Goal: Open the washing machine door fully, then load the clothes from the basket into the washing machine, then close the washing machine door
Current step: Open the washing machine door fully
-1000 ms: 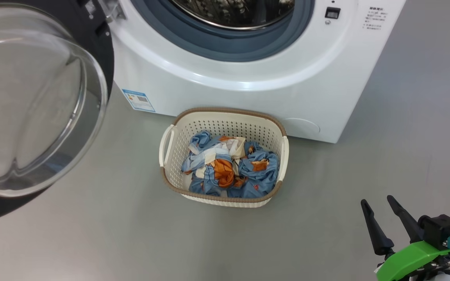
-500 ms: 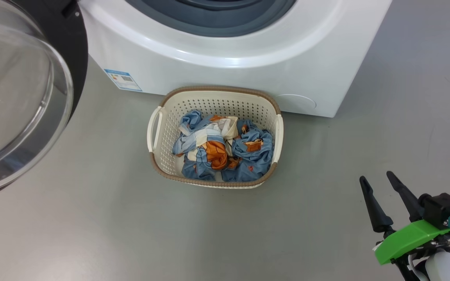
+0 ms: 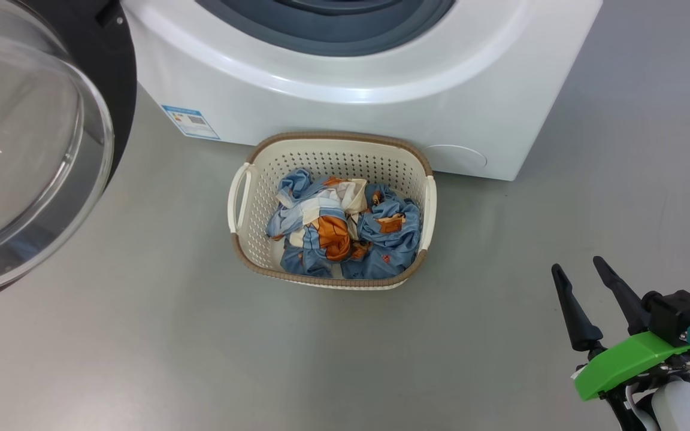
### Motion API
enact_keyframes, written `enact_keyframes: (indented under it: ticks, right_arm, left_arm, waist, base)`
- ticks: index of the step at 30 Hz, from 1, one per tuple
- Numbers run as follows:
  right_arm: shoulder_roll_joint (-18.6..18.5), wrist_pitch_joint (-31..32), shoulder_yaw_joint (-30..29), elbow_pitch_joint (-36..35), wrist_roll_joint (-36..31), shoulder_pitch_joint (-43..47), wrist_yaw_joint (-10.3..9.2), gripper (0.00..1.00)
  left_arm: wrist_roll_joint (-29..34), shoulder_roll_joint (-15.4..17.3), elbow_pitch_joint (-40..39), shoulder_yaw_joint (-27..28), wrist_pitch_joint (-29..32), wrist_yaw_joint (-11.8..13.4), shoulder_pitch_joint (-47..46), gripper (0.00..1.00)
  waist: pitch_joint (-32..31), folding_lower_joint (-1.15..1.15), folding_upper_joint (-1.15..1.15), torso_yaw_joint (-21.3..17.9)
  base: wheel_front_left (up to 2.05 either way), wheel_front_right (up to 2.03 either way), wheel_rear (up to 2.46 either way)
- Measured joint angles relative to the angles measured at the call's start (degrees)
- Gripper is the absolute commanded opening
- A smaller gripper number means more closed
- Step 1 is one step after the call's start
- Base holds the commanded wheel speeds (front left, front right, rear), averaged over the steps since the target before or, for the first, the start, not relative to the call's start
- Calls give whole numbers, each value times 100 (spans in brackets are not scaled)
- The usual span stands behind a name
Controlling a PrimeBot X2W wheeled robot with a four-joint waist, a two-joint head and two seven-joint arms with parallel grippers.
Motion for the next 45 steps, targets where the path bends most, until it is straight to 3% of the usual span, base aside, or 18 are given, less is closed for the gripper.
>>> enact_keyframes:
  ticks: [10, 18, 20, 24, 35, 45]
  right_arm:
    - [9, 0, 127, 64, 4, 13, 0, 100]
    - [31, 0, 143, 78, 69, 191, 0, 100]
    - [40, 0, 144, 89, 105, 287, 0, 100]
    - [51, 0, 151, 93, 131, 377, 0, 100]
    - [58, 0, 163, 66, 165, 403, 0, 100]
    - [107, 0, 91, -7, 166, 509, 0, 100]
  left_arm:
    - [-186, -92, -334, -261, 1, 1, 418, 3]
    - [-689, -350, -925, -627, 1, 1, 1148, 51]
    - [-816, -402, -1081, -757, 1, 1, 1349, 73]
    - [-960, -452, -1402, -958, 0, 1, 1729, 100]
    - [-1485, -681, -2282, -1678, 1, 1, 2488, 100]
    - [-1916, -743, -3148, -2725, 0, 1, 2995, 100]
  waist:
    - [-274, 0, 0, 39]
    - [-638, 0, 0, 66]
    - [-735, 0, 0, 79]
    - [-911, 0, 0, 107]
    - [-1142, 0, 0, 51]
    - [-1161, 0, 0, -325]
  base:
    - [0, 0, 0]
    - [0, 0, 0]
    - [0, 0, 0]
    - [0, 0, 0]
    - [0, 0, 0]
    - [0, 0, 0]
